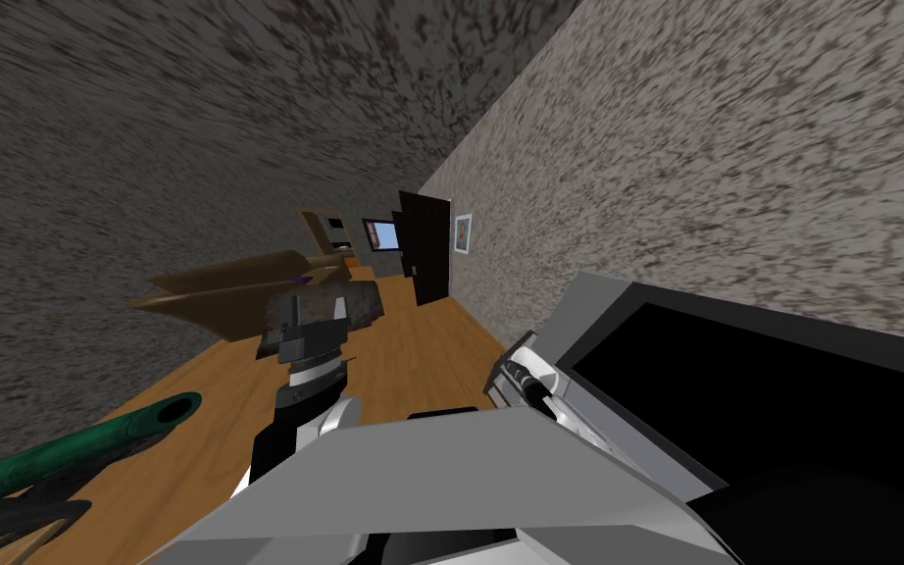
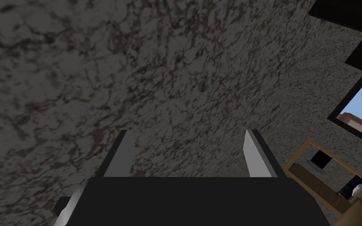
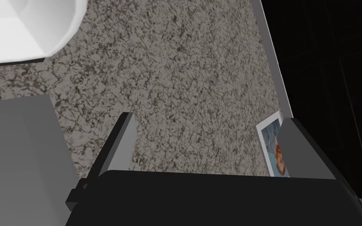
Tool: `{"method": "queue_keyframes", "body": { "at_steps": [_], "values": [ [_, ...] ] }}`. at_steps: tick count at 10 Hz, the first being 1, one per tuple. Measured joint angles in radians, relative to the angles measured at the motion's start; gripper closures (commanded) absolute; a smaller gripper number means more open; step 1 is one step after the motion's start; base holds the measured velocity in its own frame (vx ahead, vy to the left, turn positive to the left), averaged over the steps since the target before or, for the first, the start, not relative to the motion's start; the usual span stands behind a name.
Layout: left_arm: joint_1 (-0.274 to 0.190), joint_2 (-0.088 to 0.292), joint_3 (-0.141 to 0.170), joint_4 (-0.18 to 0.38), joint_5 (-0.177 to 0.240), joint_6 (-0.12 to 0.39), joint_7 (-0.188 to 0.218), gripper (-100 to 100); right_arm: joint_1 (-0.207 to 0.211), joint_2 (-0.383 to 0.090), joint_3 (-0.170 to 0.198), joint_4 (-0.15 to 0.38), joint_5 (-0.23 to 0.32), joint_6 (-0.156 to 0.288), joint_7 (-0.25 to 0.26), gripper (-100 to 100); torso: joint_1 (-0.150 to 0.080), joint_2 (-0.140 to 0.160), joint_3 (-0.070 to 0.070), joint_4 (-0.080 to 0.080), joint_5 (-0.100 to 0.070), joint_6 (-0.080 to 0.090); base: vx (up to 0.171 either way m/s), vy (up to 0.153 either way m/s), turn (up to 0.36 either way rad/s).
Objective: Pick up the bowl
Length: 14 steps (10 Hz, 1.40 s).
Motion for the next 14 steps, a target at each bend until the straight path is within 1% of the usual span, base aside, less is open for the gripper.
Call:
{"method": "queue_keyframes", "body": {
  "at_steps": [1, 2, 3, 4, 5, 6, 7, 8, 10, 11, 12, 13, 14],
  "values": [
    [0.000, 0.000, 0.000, 0.000, 0.000, 0.000, 0.000, 0, 0.003, -0.011, 0.010, 0.011, 0.009, 0.016, 0.005, -100, 0.000, 0.000, 0.000, 0.000, 0.000, 0.000, 0.010, 0.001, -0.003],
    [0.000, 0.000, 0.000, 0.000, 0.000, 0.000, 0.000, 0, 0.003, -0.013, 0.008, 0.030, 0.014, 0.014, 0.006, -100, -0.001, 0.001, 0.001, 0.000, 0.000, 0.000, 0.021, 0.004, 0.089],
    [0.000, 0.000, 0.000, 0.000, 0.000, 0.000, 0.000, 0, -0.004, -0.028, 0.018, 0.057, 0.030, 0.021, 0.011, -100, -0.001, 0.001, 0.000, 0.000, 0.000, 0.000, 0.024, 0.000, 0.059],
    [0.000, 0.000, 0.000, 0.000, 0.000, 0.000, 0.000, 0, -0.008, -0.030, 0.024, 0.078, 0.043, 0.029, 0.017, -100, -0.001, 0.001, 0.000, 0.000, 0.000, 0.000, 0.034, -0.002, 0.098],
    [0.000, 0.000, 0.000, 0.000, 0.000, 0.000, 0.000, 0, -0.015, -0.038, 0.034, 0.112, 0.068, 0.037, 0.025, -100, -0.001, 0.000, 0.000, 0.000, 0.000, 0.000, 0.032, -0.002, 0.051],
    [0.000, 0.000, 0.000, 0.000, 0.000, 0.000, 0.000, 0, -0.023, -0.041, 0.041, 0.138, 0.081, 0.043, 0.031, -100, -0.001, 0.000, 0.000, 0.000, 0.000, 0.000, 0.039, -0.005, 0.084],
    [0.000, 0.000, 0.000, 0.000, 0.000, 0.000, 0.000, 0, -0.021, -0.046, 0.046, 0.172, 0.109, 0.047, 0.041, -100, -0.001, 0.000, 0.000, 0.000, 0.000, 0.000, 0.060, -0.013, 0.152],
    [0.000, 0.000, 0.000, 0.000, 0.000, 0.000, 0.000, 0, -0.029, -0.052, 0.060, 0.213, 0.143, 0.058, 0.053, -100, -0.002, -0.002, -0.001, 0.000, 0.000, 0.000, 0.046, -0.017, 0.044],
    [0.000, 0.000, 0.000, 0.000, 0.000, 0.000, 0.000, 0, -0.035, -0.074, 0.095, 0.247, 0.176, 0.096, 0.066, -100, -0.002, -0.001, 0.000, 0.000, 0.000, 0.000, 0.041, -0.021, 0.048],
    [0.000, 0.000, 0.000, 0.000, 0.000, 0.000, 0.000, 0, -0.045, -0.069, 0.101, 0.275, 0.195, 0.105, 0.072, -100, -0.002, -0.001, 0.000, 0.000, 0.000, 0.000, 0.051, -0.015, 0.059],
    [0.000, 0.000, 0.000, 0.000, 0.000, 0.000, 0.000, 0, -0.049, -0.063, 0.099, 0.317, 0.234, 0.101, 0.080, -100, -0.002, -0.001, -0.001, 0.000, 0.000, 0.000, 0.062, -0.028, 0.130],
    [0.000, 0.000, 0.000, 0.000, 0.000, 0.000, 0.000, 0, -0.049, -0.073, 0.120, 0.342, 0.264, 0.115, 0.090, -100, -0.003, -0.002, -0.001, 0.000, 0.000, 0.000, 0.048, -0.030, 0.047],
    [0.000, 0.000, 0.000, 0.000, 0.000, 0.000, 0.000, 0, -0.055, -0.070, 0.124, 0.370, 0.287, 0.121, 0.095, -100, -0.003, -0.001, -0.001, 0.000, -0.001, 0.000, 0.046, -0.036, 0.053]
  ]
}}
